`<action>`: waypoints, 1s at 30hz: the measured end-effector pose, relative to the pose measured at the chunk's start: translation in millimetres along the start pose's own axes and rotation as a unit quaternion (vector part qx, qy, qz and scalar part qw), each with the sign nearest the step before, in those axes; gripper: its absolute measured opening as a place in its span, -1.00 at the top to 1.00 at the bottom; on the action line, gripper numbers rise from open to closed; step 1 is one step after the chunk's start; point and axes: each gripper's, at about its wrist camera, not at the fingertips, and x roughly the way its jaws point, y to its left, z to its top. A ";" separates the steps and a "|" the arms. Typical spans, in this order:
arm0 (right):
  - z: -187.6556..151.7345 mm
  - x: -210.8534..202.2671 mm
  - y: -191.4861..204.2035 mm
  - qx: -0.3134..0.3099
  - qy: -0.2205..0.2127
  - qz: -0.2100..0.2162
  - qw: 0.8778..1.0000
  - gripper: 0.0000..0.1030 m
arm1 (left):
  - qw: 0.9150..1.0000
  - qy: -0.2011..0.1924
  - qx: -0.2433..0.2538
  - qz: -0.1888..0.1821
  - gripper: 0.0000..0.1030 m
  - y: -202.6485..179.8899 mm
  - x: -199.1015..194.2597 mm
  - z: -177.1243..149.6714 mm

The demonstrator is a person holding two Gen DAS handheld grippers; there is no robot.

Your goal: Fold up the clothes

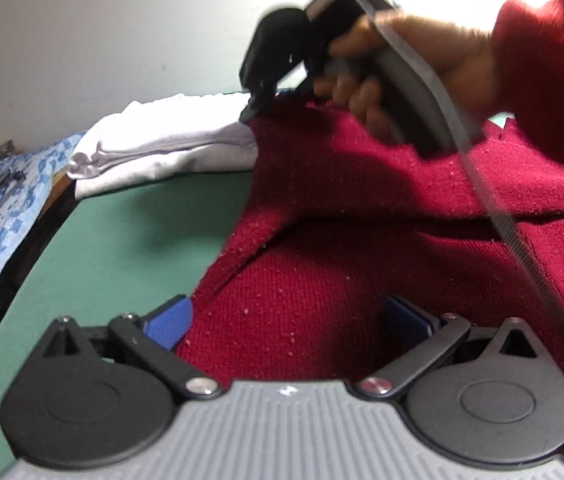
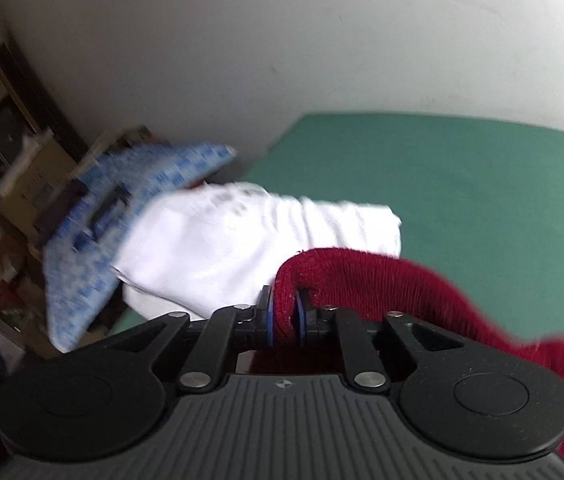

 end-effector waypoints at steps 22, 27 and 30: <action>-100.5 -141.2 -61.3 0.110 -0.058 -0.118 0.985 0.48 | 1.000 -0.003 0.012 0.011 -0.99 -2.5 -4.5 -2.6; -140.4 -242.5 -83.3 0.177 -0.161 -0.134 0.962 0.14 | 0.999 -0.008 0.023 0.021 -0.99 -6.4 -6.1 -3.0; -190.4 -307.6 -111.8 0.236 -0.180 -0.233 0.926 0.13 | 0.999 -0.010 0.030 0.025 -0.99 -8.5 -6.8 -3.1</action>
